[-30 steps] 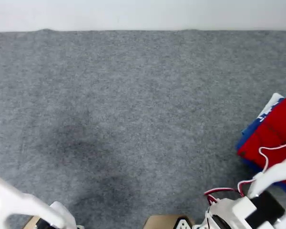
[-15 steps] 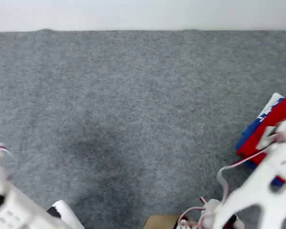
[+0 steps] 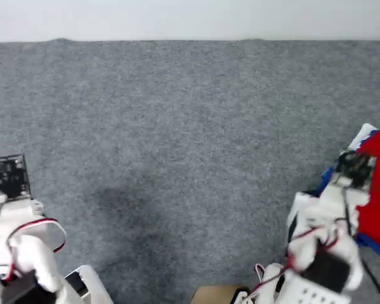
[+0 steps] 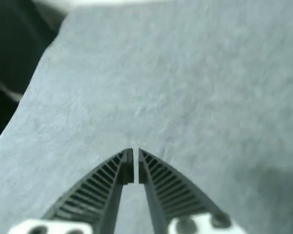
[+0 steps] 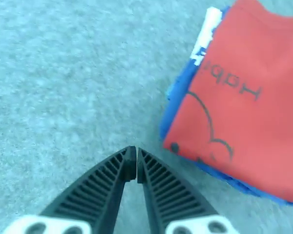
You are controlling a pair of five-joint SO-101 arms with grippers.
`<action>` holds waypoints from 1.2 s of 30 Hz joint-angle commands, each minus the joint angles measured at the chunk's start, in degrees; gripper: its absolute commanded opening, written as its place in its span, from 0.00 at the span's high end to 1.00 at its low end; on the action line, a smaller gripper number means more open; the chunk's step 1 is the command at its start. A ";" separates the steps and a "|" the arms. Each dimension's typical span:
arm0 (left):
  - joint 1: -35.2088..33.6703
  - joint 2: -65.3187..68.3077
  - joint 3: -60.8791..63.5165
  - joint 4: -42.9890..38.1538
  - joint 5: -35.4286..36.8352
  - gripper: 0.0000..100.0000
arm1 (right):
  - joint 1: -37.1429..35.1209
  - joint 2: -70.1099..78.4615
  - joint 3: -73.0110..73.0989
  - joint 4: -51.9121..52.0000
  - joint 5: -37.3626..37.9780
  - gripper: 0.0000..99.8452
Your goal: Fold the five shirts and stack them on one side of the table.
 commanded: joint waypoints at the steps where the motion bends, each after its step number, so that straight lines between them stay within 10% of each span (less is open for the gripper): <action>1: 7.82 -9.41 9.10 -4.84 2.46 0.98 | -3.30 -9.98 5.54 -1.45 -0.70 0.99; 21: 32.62 -20.57 49.01 -26.73 9.23 1.00 | -17.89 -17.80 34.81 -16.48 -1.05 0.99; 36: 34.64 -20.57 49.01 -8.44 9.67 1.00 | -20.35 -17.89 34.73 -4.44 -7.30 0.99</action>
